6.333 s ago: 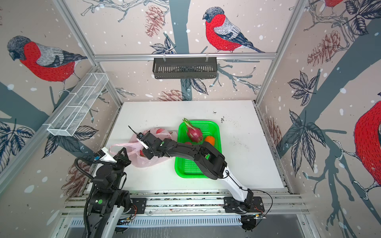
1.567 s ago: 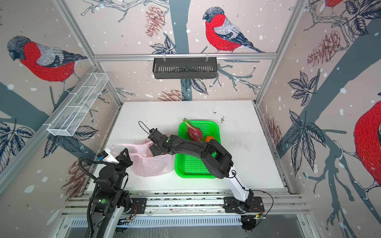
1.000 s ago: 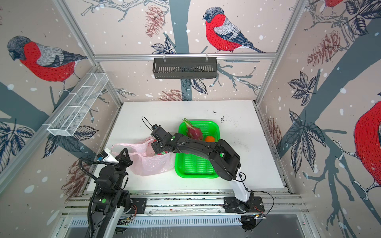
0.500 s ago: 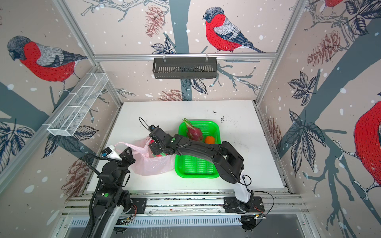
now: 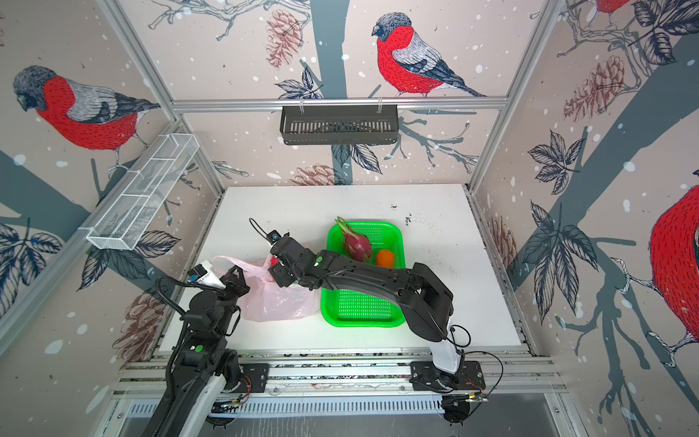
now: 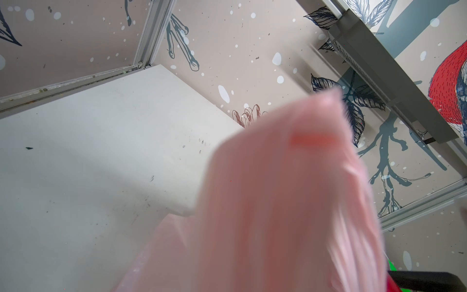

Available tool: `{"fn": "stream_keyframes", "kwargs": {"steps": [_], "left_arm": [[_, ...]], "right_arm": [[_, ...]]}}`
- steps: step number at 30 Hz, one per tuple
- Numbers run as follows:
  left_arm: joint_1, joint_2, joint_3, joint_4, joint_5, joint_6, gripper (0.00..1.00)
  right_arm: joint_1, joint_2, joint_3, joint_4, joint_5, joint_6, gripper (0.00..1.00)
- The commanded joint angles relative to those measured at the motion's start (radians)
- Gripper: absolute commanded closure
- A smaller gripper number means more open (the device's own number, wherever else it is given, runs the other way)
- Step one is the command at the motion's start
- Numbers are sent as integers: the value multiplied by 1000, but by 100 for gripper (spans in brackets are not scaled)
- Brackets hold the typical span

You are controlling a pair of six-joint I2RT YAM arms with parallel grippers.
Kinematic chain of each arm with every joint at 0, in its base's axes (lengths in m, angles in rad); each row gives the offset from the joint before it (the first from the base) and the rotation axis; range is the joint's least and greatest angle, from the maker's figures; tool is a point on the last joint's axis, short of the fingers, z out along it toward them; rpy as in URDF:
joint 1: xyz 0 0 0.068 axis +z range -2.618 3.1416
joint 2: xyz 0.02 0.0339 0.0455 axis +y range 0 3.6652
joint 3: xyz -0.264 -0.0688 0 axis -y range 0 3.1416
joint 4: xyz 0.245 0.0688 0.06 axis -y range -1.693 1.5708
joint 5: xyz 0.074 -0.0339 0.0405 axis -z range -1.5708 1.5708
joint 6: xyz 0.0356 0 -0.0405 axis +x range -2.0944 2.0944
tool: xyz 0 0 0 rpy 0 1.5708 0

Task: Untie the knot of the plastic bag and take out the fruit
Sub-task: Pick up the fruit from the plastic bag.

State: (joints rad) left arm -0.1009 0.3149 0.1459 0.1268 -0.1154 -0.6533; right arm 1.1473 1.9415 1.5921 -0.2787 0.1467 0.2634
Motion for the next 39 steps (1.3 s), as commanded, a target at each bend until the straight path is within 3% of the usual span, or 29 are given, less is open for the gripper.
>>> {"fn": "stream_keyframes", "kwargs": {"steps": [1, 17, 39], "left_arm": [[1, 17, 15, 86, -21, 24, 100], [1, 14, 6, 74, -9, 16, 100], [0, -93, 6, -22, -54, 19, 100]], "right_arm": [[5, -29, -9, 63, 30, -7, 77], [11, -100, -25, 109, 93, -16, 77], [-4, -55, 97, 244, 193, -42, 78]]}}
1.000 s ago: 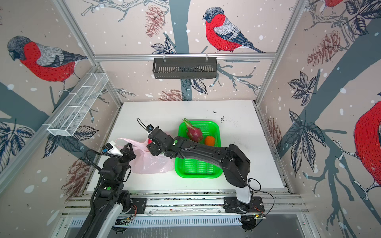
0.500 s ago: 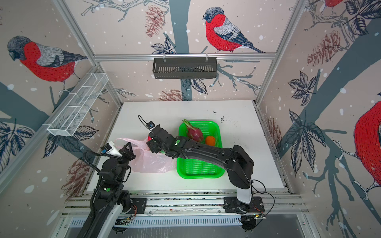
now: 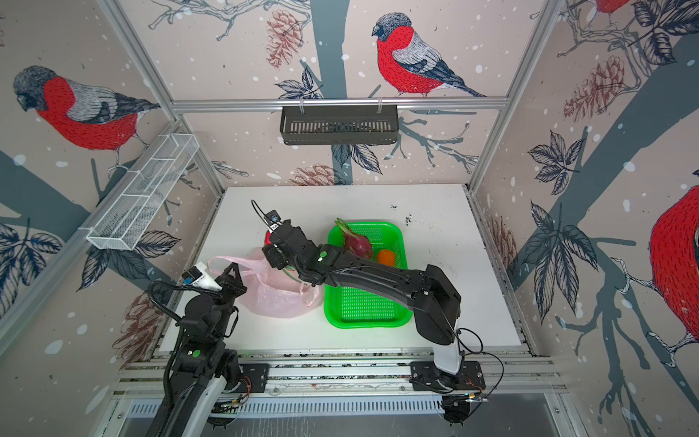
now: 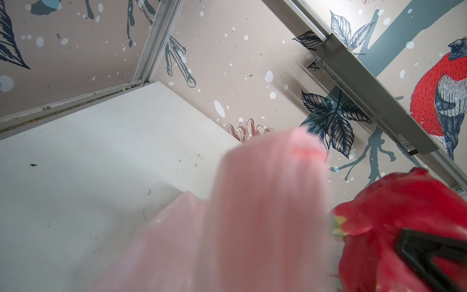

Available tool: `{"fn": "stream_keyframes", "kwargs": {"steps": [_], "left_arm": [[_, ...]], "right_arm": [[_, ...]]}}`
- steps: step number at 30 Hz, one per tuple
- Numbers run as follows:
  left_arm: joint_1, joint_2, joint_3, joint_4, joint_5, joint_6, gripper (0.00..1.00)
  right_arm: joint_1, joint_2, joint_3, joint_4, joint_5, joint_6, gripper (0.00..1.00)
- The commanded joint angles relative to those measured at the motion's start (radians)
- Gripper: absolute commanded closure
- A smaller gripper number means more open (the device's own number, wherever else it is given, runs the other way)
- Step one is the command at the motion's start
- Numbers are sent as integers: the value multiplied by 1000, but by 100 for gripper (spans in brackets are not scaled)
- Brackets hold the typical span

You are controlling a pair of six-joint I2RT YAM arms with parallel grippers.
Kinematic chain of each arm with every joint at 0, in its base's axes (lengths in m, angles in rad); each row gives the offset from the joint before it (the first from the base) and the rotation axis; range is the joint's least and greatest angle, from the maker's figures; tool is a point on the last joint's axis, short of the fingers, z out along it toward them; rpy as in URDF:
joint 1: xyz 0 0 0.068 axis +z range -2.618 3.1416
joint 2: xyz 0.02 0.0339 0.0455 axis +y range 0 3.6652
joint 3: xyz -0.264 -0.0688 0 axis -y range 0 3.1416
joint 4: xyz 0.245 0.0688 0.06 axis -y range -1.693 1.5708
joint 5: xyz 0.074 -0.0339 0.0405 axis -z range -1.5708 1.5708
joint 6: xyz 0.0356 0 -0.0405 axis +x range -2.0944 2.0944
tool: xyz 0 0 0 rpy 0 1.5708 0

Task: Untie the knot of the plastic bag and take out the fruit
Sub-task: Pick up the fruit from the plastic bag, then place the fruit in the basket.

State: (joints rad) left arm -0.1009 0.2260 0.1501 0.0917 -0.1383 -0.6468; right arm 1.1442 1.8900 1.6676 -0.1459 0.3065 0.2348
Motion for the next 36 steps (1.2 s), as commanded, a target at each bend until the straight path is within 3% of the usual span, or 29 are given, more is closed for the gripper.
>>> {"fn": "stream_keyframes", "kwargs": {"steps": [1, 22, 36], "left_arm": [[1, -4, 0, 17, -37, 12, 100], [1, 179, -4, 258, -101, 22, 100], [1, 302, 21, 353, -92, 22, 100]], "right_arm": [[0, -5, 26, 121, 38, -16, 78], [-30, -124, 61, 159, 146, -65, 79], [-132, -420, -269, 89, 273, 5, 79]]}}
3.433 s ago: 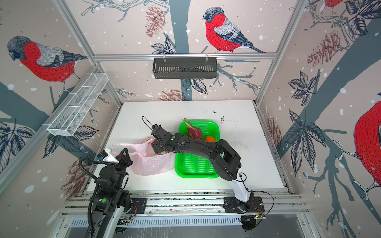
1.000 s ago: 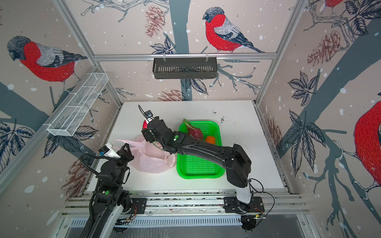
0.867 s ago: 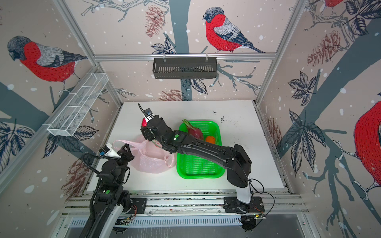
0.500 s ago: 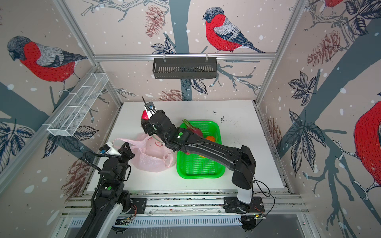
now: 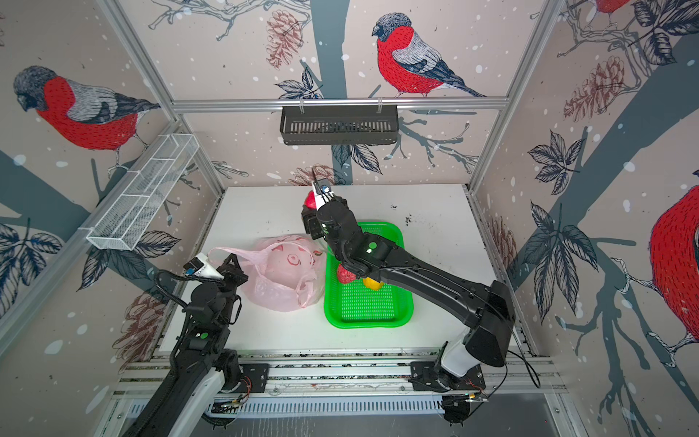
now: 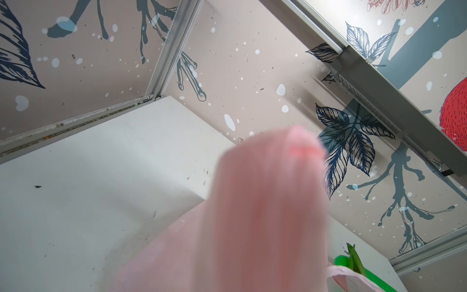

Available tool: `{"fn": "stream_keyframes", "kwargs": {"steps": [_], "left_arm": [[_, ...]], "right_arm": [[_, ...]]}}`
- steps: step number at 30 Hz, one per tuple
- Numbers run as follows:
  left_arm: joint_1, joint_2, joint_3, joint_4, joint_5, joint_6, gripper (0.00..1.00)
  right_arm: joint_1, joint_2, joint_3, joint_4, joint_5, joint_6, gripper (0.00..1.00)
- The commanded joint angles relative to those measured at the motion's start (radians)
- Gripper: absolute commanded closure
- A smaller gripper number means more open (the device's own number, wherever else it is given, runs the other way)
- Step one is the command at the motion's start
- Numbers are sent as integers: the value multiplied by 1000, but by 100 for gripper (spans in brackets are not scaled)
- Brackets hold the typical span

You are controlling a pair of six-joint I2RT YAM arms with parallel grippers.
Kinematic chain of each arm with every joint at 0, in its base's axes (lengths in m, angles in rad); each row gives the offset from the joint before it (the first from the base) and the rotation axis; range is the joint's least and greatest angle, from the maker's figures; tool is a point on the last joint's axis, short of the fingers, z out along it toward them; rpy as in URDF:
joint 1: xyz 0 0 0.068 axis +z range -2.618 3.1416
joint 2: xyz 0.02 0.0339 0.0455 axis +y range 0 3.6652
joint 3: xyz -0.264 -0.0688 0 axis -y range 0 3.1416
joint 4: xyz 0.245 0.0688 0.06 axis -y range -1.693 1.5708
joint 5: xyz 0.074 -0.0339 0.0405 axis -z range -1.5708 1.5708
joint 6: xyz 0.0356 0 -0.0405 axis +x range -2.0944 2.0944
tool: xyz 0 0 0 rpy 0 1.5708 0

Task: Untie the knot of the plastic bag and take out the fruit
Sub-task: Place the fruit in the basket.

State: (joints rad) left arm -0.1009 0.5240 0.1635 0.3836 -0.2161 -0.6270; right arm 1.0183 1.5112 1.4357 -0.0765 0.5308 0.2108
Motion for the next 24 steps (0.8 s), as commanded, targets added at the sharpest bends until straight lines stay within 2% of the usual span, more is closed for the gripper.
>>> {"fn": "stream_keyframes", "kwargs": {"steps": [1, 6, 14, 24], "left_arm": [[1, 7, 7, 58, -15, 0, 100], [1, 11, 16, 35, -17, -3, 100], [1, 7, 39, -34, -13, -11, 88], [1, -14, 64, -114, -8, -20, 73]], "right_arm": [[-14, -61, -62, 4, 58, 37, 79], [-34, -134, -175, -70, 63, 77, 78], [-37, -209, -293, -178, 7, 157, 79], [-33, -253, -410, -185, -119, 66, 78]]}}
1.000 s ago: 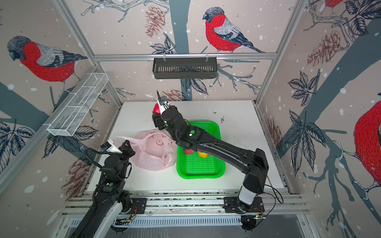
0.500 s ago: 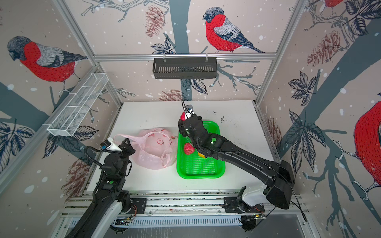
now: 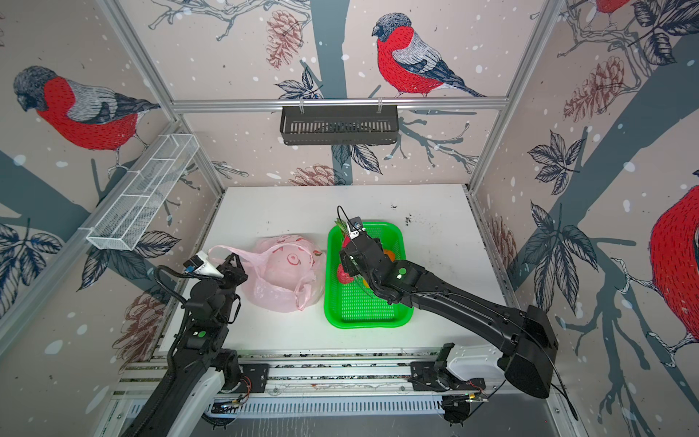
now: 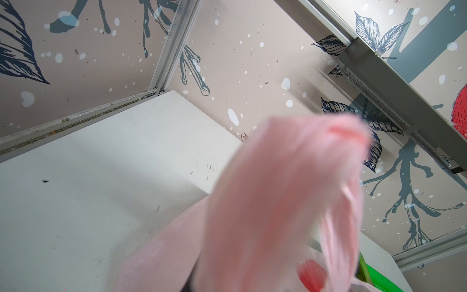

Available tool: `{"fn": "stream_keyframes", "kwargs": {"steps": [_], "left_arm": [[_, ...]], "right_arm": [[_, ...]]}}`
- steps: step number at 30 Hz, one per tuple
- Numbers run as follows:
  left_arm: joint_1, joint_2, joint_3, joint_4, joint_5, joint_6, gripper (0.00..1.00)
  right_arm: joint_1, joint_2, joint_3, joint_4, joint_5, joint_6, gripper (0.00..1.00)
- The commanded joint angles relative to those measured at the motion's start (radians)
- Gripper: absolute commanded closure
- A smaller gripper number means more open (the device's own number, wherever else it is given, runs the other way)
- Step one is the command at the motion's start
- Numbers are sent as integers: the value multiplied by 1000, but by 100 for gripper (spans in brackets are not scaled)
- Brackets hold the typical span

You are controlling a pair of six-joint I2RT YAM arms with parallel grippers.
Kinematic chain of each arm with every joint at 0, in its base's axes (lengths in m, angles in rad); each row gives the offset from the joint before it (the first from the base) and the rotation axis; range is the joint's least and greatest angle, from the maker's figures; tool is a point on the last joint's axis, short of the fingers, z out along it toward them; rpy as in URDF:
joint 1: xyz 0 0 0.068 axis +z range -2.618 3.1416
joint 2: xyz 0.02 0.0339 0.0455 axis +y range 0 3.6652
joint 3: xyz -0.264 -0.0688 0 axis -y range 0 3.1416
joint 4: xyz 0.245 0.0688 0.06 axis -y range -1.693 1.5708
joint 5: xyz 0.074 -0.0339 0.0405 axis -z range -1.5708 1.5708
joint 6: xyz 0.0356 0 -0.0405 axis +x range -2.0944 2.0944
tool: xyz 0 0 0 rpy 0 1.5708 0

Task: Untie the knot of the plastic bag and take out the fruit
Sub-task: Place the fruit in the basket.

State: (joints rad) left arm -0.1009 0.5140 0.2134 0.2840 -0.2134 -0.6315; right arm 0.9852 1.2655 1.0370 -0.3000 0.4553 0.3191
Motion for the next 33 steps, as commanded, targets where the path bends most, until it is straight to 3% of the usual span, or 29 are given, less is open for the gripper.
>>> {"fn": "stream_keyframes", "kwargs": {"steps": [1, 7, 23, 27, 29, 31, 33], "left_arm": [[1, -7, 16, -20, -9, -16, 70], [0, -15, 45, -84, -15, -15, 58], [1, -58, 113, -224, -23, 11, 43], [1, -70, 127, -245, -31, 19, 34], [1, -73, 135, -257, -35, 22, 26], [1, -82, 134, -255, -44, 28, 11], [1, -90, 141, -272, -55, 29, 8]], "right_arm": [[0, -7, -16, 39, -58, -55, 78], [0, 22, -20, 19, -122, -112, 78], [0, 97, -29, -7, -217, -189, 78], [0, 113, -28, -14, -235, -205, 78], [0, 120, -29, -14, -240, -210, 78], [-2, 127, -33, -16, -248, -214, 77], [-3, 135, -38, -16, -254, -218, 77]]}}
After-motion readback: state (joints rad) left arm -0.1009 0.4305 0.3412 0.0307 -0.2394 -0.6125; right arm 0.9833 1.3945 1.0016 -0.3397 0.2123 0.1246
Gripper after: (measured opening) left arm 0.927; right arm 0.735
